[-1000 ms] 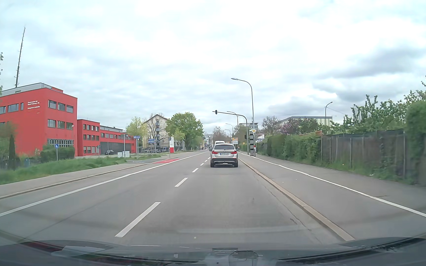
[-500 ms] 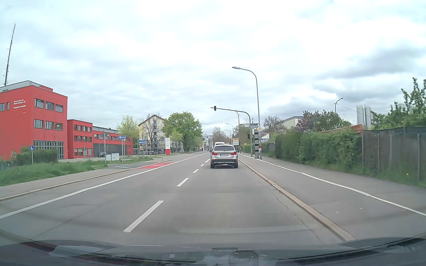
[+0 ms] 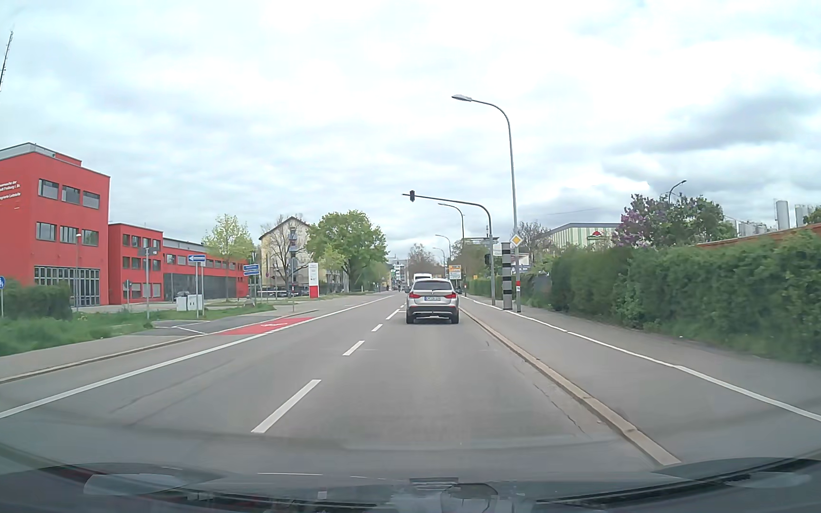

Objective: Follow the waypoints while adhering to traffic rules and regulations

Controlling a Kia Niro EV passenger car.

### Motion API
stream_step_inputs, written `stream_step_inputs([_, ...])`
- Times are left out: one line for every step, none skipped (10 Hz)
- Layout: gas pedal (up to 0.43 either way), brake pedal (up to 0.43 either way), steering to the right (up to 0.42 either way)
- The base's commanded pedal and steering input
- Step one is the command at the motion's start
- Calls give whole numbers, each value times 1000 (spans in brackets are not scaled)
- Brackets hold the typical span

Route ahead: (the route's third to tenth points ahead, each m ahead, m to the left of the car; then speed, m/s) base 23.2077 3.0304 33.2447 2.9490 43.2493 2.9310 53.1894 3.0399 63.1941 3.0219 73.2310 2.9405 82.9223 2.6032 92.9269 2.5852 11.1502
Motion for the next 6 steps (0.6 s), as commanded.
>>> stream_step_inputs([67, 0, 0])
stream_step_inputs([67, 0, 0])
stream_step_inputs([67, 0, 0])
stream_step_inputs([59, 0, -1])
stream_step_inputs([67, 0, -1])
stream_step_inputs([67, 0, -1])
